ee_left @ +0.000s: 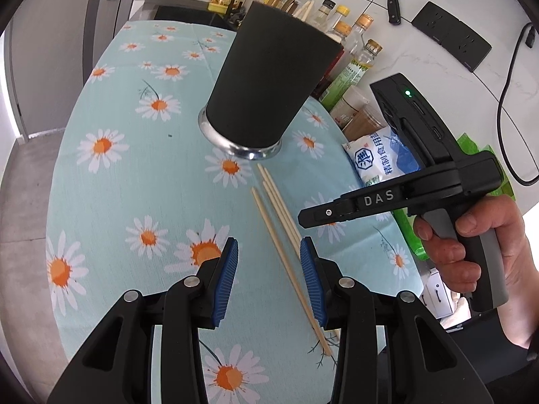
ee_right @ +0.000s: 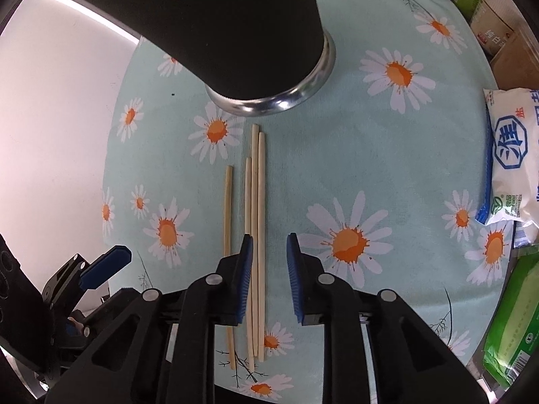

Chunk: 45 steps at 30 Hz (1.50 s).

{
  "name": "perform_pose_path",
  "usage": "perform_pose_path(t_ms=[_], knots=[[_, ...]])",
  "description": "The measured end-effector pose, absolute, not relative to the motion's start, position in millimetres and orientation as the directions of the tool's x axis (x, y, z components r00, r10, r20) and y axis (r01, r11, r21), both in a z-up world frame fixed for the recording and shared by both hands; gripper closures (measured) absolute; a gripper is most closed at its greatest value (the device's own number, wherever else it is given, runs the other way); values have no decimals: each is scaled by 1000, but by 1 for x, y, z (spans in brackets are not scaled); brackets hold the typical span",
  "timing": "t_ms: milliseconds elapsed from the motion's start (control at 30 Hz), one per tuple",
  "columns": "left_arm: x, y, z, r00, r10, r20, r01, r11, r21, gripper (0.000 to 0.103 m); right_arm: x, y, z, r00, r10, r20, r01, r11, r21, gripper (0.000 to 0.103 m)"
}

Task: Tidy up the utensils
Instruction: 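Grasp one of the remaining chopsticks with the right gripper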

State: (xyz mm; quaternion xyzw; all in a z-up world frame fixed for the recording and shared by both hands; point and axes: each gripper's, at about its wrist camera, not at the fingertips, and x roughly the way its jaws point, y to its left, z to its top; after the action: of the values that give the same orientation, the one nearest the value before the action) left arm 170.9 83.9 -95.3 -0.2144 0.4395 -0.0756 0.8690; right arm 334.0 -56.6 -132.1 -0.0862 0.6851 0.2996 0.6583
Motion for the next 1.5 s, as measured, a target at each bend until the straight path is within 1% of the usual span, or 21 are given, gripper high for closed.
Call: perform_pose_path(t_ms=[333,467,733,833,867,1133,1300,1500], knots=[[168,90,-99,601,-316,-734,-77,891,-447,66,331,-42,-142,-108,224,-969,-544,802,246,85],[168,91,-100,597,-316,-737,-78,892,-446,66,327,-25,-149,-88,191,-978,-566,798,207,89],[170,90,-103,587,-326,-741,-75,889,-451,66,319,-6,-149,-45,137,-990,-600,789,136,89],[170,89,-104,579,-333,-744,-73,888,-454,66,323,2,-149,-52,118,-992,-588,799,126,93],[170,88,-105,576,-336,-745,-71,888,-455,66,325,5,-150,-52,105,-993,-587,802,116,96],[173,76,-108,556,-344,-757,-60,891,-449,66,333,22,-153,-59,65,-996,-596,798,87,99],[180,70,-109,547,-322,-773,-75,900,-428,66,335,19,-156,-89,93,-992,-588,798,128,99],[191,59,-114,499,-281,-820,-123,913,-388,66,346,-1,-153,-151,180,-972,-572,786,234,98]])
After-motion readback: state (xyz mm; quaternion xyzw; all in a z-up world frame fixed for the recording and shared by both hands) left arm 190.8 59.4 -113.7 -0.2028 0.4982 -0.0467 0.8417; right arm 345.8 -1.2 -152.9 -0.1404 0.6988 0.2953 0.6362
